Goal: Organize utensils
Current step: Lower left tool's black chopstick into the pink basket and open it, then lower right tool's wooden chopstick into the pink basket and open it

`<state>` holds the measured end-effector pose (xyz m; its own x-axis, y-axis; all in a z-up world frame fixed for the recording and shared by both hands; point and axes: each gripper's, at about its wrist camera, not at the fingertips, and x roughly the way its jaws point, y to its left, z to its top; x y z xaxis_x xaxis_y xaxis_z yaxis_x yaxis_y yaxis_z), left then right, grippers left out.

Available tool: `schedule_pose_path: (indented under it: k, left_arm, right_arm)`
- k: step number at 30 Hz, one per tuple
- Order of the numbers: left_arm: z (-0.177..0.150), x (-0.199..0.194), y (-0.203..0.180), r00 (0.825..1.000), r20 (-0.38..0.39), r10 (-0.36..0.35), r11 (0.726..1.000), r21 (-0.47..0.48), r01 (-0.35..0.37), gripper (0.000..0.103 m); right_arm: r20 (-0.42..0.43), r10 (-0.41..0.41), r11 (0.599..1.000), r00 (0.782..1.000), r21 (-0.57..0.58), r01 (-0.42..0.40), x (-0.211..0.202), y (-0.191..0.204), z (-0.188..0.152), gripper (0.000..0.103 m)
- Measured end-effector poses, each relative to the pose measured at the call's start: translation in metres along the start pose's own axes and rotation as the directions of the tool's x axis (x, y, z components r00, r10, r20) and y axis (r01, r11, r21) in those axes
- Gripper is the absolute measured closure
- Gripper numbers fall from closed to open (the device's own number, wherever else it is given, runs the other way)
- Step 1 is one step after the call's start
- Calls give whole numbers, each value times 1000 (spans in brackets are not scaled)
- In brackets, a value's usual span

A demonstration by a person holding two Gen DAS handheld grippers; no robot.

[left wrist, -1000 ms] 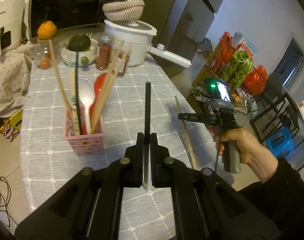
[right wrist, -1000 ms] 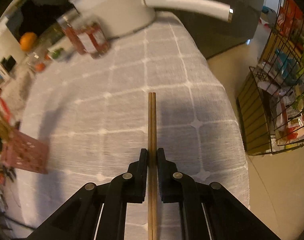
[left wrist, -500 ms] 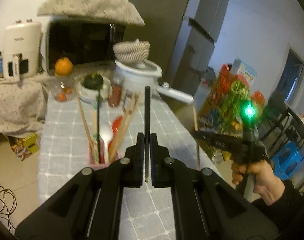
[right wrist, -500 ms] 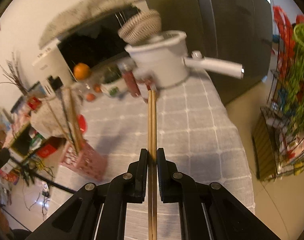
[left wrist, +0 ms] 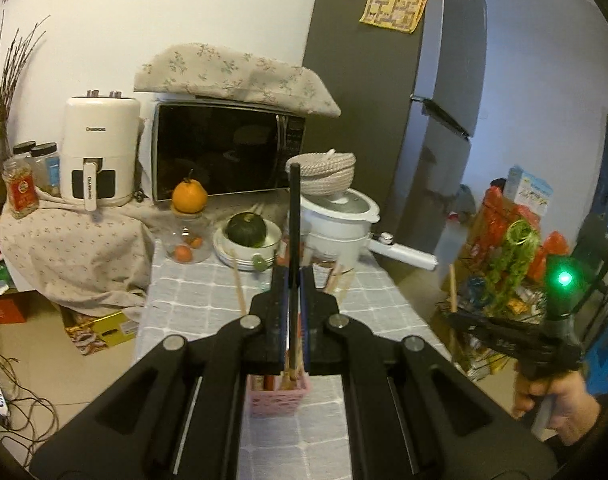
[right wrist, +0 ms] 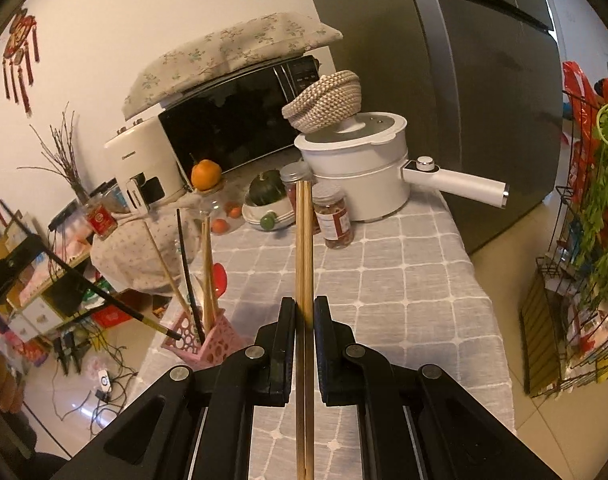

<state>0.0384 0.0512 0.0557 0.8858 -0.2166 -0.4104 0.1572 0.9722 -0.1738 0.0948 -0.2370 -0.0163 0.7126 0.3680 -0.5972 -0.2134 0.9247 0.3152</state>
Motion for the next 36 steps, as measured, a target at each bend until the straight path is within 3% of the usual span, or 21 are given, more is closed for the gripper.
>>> schedule_pose_path:
  k: [7, 20, 22, 24, 36]
  left_arm:
    - [-12, 30, 5, 997, -59, 40, 999, 22, -38, 97]
    - [-25, 73, 9, 985, -168, 39, 999, -7, -40, 96]
    - [-25, 74, 9, 984, -172, 42, 999, -6, -44, 87]
    - [-25, 73, 8, 984, -174, 44, 999, -7, -46, 72]
    - [-37, 57, 22, 965, -249, 87, 996, 13, -87, 38]
  right_arm:
    - [-6, 7, 1000, 1000, -1, -7, 1, 3, -2, 94]
    - [-3, 31, 999, 1000, -16, -31, 4, 13, -2, 94]
    - [0, 34, 999, 999, -16, -34, 4, 14, -2, 94]
    - [7, 40, 999, 999, -19, -40, 4, 17, -1, 94]
    - [79, 104, 993, 991, -58, -99, 8, 57, 6, 94]
